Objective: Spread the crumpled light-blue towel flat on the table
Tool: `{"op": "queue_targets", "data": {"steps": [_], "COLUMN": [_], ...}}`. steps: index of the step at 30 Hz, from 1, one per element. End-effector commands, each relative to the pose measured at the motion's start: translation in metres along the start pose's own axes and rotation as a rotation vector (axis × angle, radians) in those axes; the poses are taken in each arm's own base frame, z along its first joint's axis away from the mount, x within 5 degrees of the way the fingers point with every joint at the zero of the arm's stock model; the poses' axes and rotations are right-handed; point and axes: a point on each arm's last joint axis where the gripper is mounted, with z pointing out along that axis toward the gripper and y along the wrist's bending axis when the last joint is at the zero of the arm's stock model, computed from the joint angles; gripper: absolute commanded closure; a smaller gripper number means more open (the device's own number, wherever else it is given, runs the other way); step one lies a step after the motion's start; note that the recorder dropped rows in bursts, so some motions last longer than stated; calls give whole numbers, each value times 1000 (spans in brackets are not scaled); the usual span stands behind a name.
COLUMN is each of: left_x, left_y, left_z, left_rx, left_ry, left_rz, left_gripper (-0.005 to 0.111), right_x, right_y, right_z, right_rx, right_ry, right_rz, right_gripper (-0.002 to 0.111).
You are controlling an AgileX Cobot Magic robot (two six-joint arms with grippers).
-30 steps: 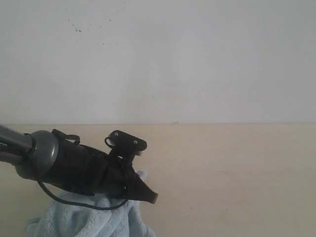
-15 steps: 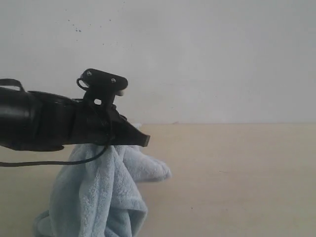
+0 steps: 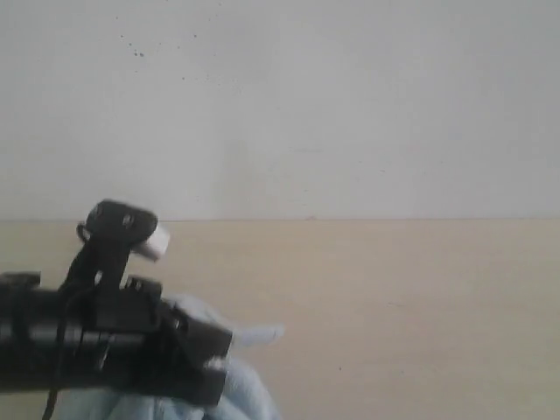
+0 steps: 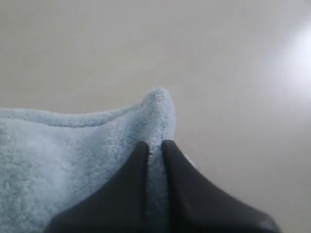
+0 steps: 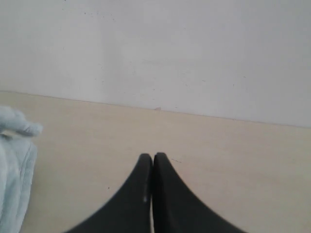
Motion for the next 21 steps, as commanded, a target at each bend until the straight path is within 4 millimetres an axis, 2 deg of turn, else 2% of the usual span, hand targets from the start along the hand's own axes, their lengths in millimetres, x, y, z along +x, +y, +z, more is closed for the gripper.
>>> {"op": "queue_targets", "data": {"steps": [1,5,11,13,18,21], "left_x": [46,64,63,61,57,55], "left_y": [1,-6,-15,-14,-3,5], "left_z": [-3,-6,-8,-10,-15,-18], "left_rx": [20,108,205,196,56,-40], "left_ry": [127,175,167,154,128,115], "left_rz": [-64,-91,-95,-75,-52,-58], "left_gripper": [103,103,101,92,56,48], "right_x": [-1,-1,-1,-1,-1,-1], "right_y": [0,0,0,0,0,0], "right_z": [0,0,0,0,0,0], "right_rx": [0,0,0,0,0,0], "right_ry": [-9,-9,-9,-9,-9,-9], "right_rz": [-3,-3,-3,-3,-3,-3], "right_gripper": [109,109,109,109,109,109]}}
